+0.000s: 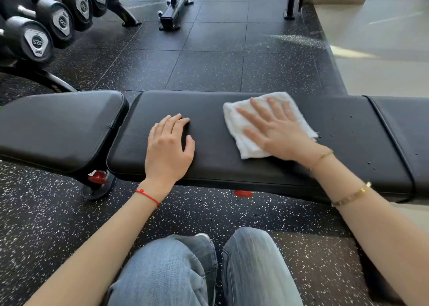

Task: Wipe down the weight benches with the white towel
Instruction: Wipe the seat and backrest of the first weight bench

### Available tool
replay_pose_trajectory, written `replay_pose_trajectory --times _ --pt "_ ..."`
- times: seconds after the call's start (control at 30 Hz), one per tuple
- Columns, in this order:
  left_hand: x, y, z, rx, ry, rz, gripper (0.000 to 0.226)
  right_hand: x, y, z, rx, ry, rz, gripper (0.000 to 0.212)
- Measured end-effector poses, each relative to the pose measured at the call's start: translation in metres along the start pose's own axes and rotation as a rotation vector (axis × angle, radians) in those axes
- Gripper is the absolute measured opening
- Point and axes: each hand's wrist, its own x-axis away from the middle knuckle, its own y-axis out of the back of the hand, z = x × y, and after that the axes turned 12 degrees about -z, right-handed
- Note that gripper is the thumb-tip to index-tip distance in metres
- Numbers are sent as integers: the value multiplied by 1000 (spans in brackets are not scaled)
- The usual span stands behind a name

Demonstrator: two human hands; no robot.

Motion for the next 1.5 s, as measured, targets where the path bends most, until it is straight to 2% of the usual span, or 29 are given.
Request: replay_pose_trajectory --times 0.1,0.17,0.37,0.5,0.57,0.73,0.8,0.9,1.0,1.13,1.3,1.4,1.5 --pt "-1 0 -1 -11 5 0 42 -27 8 -26 -4 -218 43 56" --pt "-1 -1 -2 -17 7 2 42 -33 8 -24 14 -266 72 56" --pt "-1 -1 -2 -24 0 -1 41 34 1 17 -11 -39 -13 58" --pt "-1 -1 -2 -23 -5 -3 41 54 6 12 -17 69 -19 58" --pt "-1 -1 -2 -22 -6 -4 41 38 6 -1 -11 38 -18 56" --pt "0 -2 -4 -32 2 -15 41 -21 6 -2 -8 -212 41 56" --pt "-1 -2 -4 -27 8 -22 40 -19 1 20 -1 -187 29 57" --pt "-1 -1 -3 -20 14 -17 40 17 -4 53 -10 -50 -22 58" --pt "0 0 -2 -11 12 -13 41 52 -1 57 -9 49 -32 60" --pt "0 0 -1 -9 4 -5 42 52 4 19 22 -80 -48 58" --pt "0 -1 -3 -24 10 -12 42 -14 6 8 -5 -250 27 57" --pt "0 -1 -3 -10 18 -17 41 -17 -2 43 -3 -154 22 58" --pt "0 -1 0 3 14 -21 41 25 -5 66 -3 15 -18 59"
